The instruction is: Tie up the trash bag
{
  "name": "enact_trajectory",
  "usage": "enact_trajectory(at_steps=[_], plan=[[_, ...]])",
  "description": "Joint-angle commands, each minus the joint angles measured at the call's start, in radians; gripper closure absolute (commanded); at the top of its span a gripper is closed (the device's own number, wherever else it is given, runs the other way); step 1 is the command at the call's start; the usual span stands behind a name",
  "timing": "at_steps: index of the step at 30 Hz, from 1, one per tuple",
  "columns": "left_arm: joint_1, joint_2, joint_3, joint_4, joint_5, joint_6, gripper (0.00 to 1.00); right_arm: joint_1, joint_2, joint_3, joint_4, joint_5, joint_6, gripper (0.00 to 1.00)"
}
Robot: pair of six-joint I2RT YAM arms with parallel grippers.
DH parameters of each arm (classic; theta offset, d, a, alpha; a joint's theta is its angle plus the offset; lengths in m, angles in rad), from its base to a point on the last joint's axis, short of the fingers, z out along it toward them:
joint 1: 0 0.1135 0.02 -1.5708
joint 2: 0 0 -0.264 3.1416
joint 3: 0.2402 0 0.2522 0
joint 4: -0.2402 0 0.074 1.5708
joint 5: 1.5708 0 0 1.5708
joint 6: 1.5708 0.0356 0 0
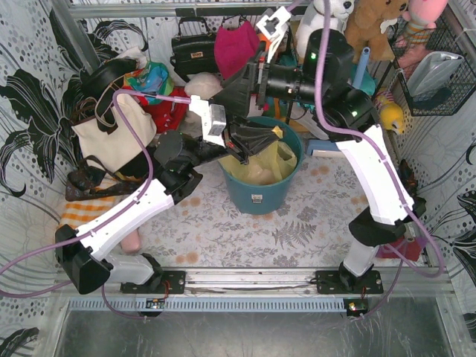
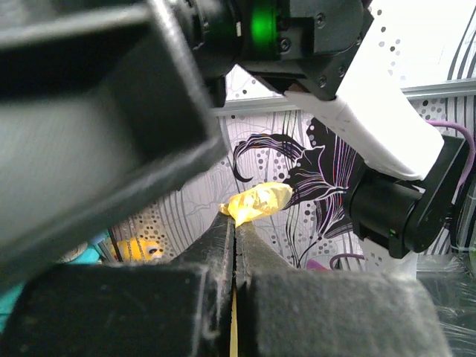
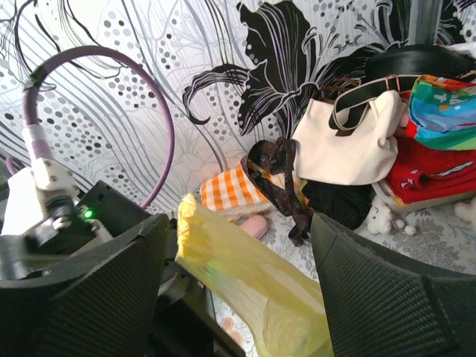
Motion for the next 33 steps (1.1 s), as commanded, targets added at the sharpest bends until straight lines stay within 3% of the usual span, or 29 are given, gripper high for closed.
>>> enact_trajectory(at_steps=[1, 5, 14, 20, 24, 27, 33], plan=[[0.005, -0.017, -0.007, 0.033, 0.018, -0.008, 1.00, 0.029, 0.049, 0.066, -0.015, -0.032, -0.067, 0.24], [0.004, -0.019, -0.008, 0.023, 0.015, 0.001, 1.00, 0.045, 0.066, 0.090, -0.050, -0.042, -0.102, 0.26], [0.005, -0.008, 0.007, 0.023, 0.040, -0.008, 1.00, 0.049, 0.064, 0.082, -0.074, 0.017, -0.138, 0.40], [0.004, -0.027, -0.011, 0.023, 0.080, -0.003, 1.00, 0.052, 0.085, 0.093, -0.077, -0.077, -0.127, 0.39], [0.004, -0.033, -0.021, 0.018, 0.093, 0.003, 1.00, 0.052, 0.082, 0.086, -0.079, -0.104, -0.121, 0.27], [0.004, -0.032, -0.025, 0.019, 0.099, 0.001, 1.00, 0.052, 0.077, 0.082, -0.080, -0.103, -0.118, 0.24], [0.004, -0.036, -0.033, 0.024, 0.112, -0.004, 1.00, 0.058, 0.080, 0.077, -0.083, -0.046, -0.121, 0.29]])
